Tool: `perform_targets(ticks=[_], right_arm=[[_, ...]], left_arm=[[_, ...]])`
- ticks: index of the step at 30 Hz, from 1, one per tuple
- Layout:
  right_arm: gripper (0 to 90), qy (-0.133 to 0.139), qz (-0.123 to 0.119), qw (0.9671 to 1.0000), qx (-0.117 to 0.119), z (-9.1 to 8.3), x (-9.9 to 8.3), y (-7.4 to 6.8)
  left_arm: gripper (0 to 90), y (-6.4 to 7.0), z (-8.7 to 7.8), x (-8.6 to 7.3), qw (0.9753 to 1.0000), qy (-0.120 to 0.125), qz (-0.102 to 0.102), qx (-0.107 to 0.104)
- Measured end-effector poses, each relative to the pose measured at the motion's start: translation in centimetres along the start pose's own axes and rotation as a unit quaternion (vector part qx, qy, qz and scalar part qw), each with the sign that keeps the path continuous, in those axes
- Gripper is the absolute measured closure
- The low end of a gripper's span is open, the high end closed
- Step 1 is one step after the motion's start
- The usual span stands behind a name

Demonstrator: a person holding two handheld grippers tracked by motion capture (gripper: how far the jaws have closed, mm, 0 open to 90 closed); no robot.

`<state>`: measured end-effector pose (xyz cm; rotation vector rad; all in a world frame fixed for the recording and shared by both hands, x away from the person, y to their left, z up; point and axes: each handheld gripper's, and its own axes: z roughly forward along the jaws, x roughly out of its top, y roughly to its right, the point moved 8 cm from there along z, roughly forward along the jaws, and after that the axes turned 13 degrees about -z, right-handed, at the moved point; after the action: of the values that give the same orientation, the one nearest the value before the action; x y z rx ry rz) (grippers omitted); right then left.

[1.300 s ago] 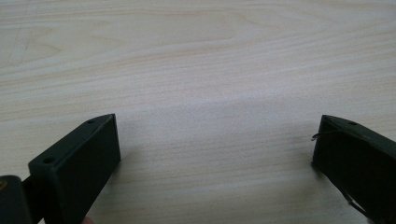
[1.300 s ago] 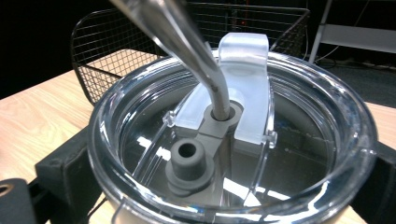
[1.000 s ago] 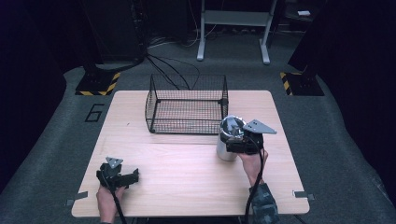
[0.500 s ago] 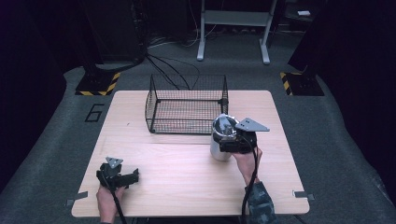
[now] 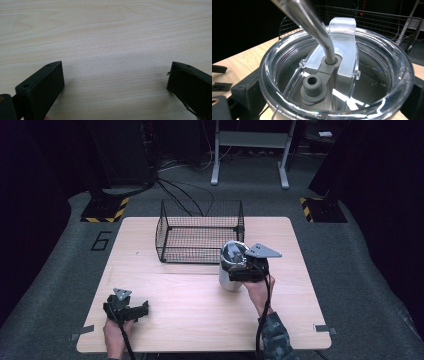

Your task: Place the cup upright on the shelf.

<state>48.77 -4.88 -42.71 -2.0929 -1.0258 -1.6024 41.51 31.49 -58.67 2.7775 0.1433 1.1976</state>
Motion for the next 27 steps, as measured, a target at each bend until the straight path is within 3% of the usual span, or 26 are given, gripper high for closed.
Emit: perform_targets(ticks=[15,27], right_arm=[[2.6,0.0,-0.006,0.9998,0.018,1.1,1.3,-0.7],[2.6,0.001,-0.004,0.9997,0.026,1.7,2.1,-0.4]], left_arm=[[0.6,0.0,0.0,0.0,1.0,-0.004,0.001,0.0],[0.6,0.0,0.0,0.0,1.0,-0.004,0.001,-0.001]])
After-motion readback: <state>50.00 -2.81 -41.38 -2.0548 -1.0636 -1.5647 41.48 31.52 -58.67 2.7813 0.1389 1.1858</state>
